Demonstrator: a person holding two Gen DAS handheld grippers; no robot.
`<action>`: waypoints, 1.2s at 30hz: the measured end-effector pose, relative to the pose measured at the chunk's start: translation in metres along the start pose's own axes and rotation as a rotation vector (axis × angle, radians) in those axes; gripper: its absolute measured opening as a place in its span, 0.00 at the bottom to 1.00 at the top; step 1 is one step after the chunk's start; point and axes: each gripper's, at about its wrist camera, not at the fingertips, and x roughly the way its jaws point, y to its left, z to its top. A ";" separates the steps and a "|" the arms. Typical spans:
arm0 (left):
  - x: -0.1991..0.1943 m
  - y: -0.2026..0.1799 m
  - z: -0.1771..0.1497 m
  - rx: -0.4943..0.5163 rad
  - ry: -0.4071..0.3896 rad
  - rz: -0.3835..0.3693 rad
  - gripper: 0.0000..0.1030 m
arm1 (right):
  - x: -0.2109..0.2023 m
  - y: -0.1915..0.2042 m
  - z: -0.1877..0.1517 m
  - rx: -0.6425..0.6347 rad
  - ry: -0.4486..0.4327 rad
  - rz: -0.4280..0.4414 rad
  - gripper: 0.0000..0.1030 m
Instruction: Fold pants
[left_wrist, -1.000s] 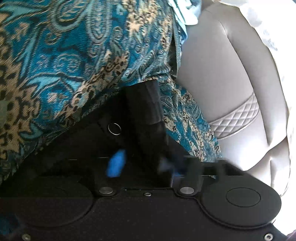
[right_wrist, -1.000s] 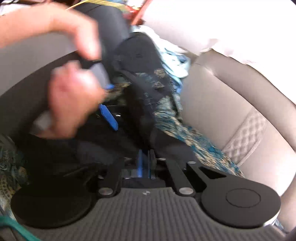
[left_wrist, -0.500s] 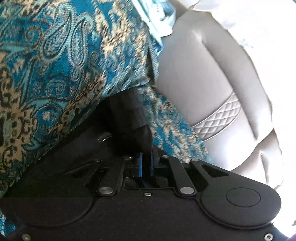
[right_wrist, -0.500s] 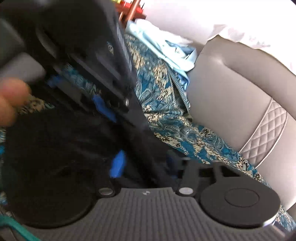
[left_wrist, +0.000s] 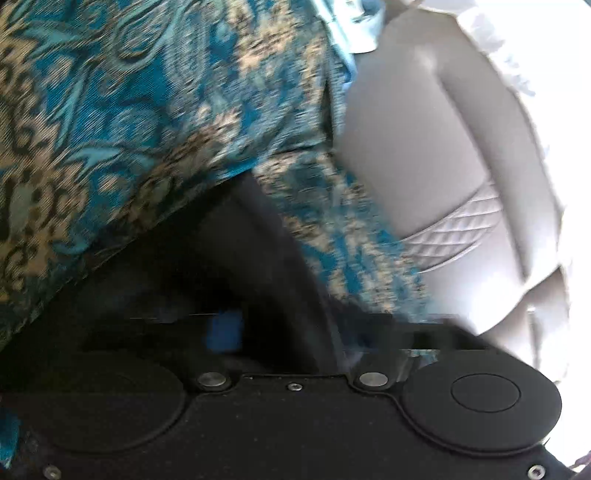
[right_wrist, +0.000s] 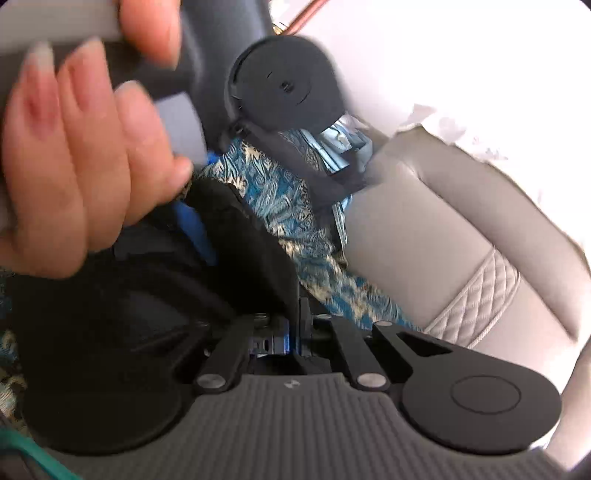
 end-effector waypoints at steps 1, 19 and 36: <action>0.000 0.000 -0.002 0.012 -0.012 -0.006 0.18 | -0.002 -0.001 -0.003 0.026 0.010 -0.007 0.30; -0.037 -0.003 -0.012 0.080 -0.141 -0.041 0.08 | -0.016 -0.132 -0.098 1.736 0.180 0.165 0.96; -0.037 0.011 -0.012 0.083 -0.127 0.000 0.06 | 0.020 -0.178 -0.113 1.706 0.370 -0.492 0.21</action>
